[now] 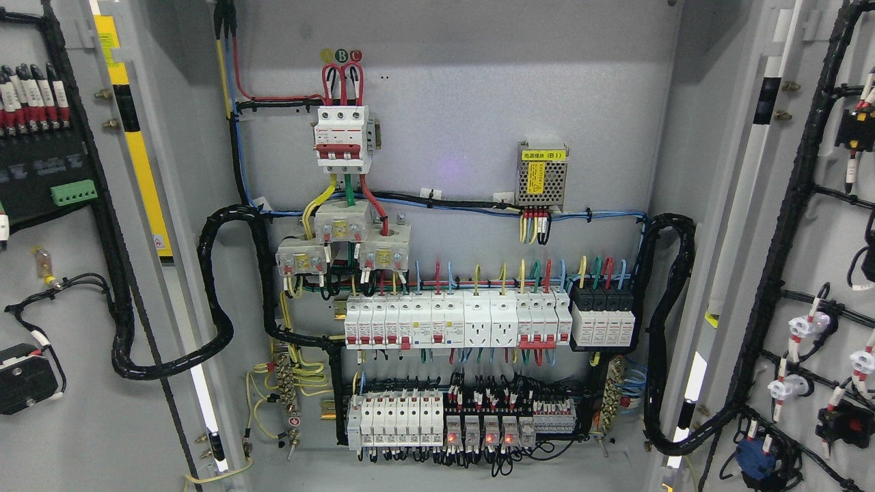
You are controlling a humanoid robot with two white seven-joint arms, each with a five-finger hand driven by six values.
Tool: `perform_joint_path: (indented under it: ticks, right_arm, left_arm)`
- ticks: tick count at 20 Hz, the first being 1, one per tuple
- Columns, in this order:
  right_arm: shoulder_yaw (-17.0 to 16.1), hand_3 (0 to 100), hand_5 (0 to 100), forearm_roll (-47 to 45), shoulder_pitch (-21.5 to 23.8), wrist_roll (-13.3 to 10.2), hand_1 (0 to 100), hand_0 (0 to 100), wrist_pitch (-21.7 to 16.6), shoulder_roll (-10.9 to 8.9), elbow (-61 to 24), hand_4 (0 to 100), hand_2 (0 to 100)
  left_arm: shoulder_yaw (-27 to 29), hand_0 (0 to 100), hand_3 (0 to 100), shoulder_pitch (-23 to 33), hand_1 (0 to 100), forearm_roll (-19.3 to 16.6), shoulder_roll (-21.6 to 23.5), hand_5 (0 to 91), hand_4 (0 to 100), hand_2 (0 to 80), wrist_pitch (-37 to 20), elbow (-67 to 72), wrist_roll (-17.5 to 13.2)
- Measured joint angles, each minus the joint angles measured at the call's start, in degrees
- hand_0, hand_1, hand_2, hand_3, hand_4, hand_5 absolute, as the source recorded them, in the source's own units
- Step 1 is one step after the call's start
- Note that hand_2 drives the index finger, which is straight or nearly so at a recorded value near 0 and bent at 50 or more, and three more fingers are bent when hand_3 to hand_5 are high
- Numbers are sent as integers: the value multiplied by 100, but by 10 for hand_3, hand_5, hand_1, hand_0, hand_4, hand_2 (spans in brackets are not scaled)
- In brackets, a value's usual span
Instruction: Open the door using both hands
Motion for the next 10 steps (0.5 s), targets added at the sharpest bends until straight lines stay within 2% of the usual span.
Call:
perform_joint_path:
  ticks: [4,10]
  right_arm:
    - [6,0,0,335,-134,-142,57,217,302,25,263,0,0]
    - [1,0,0,540,-294,-155,56,217,445,48,516,0,0]
  left_arm:
    - [-11,0,0,2,0,-23,27,0,0,0,143,182,23]
    - [-22,0,0,-2,0,-43,58,0,0,0,179,357,29]
